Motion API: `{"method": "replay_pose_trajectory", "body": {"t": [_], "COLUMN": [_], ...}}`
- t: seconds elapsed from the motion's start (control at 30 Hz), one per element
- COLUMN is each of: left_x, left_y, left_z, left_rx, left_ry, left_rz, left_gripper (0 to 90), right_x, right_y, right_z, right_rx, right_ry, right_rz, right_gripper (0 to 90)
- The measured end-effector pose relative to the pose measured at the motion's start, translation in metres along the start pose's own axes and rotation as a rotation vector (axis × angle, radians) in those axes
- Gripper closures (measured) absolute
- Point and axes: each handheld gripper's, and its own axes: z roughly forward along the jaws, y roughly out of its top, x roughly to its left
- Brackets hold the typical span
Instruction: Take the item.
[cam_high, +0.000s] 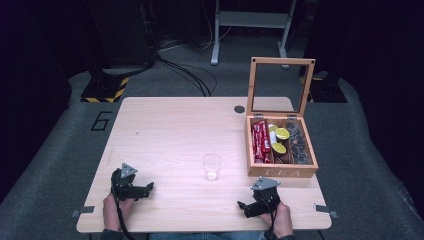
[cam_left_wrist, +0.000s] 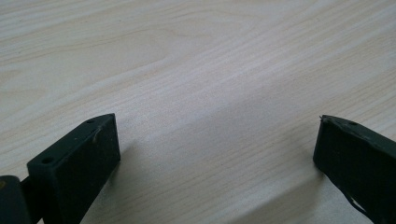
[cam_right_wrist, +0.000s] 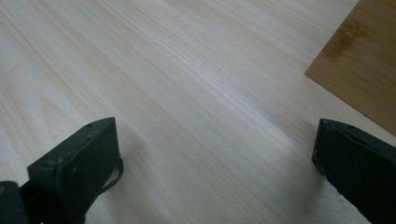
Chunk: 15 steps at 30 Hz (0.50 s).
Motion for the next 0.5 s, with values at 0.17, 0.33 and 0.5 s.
{"method": "replay_pose_trajectory", "body": {"t": [0.17, 0.33, 0.5], "left_x": [0.0, 0.0002, 0.0001], "left_y": [0.0, 0.0001, 0.0001], "left_z": [0.0, 0.0, 0.0], "left_rx": [0.0, 0.001, 0.0], "left_ry": [0.0, -0.001, -0.001], "left_rz": [-0.001, 0.001, 0.001], "left_gripper": [0.1, 0.1, 0.1], "right_x": [0.0005, 0.0004, 0.0014], "right_y": [-0.0002, 0.0003, 0.001], "right_z": [-0.0003, -0.0004, -0.0009], "right_rx": [-0.004, -0.002, 0.001], "right_ry": [-0.005, -0.007, -0.003], "right_rz": [0.011, 0.009, 0.009], "right_gripper": [0.8, 0.8, 0.8]}}
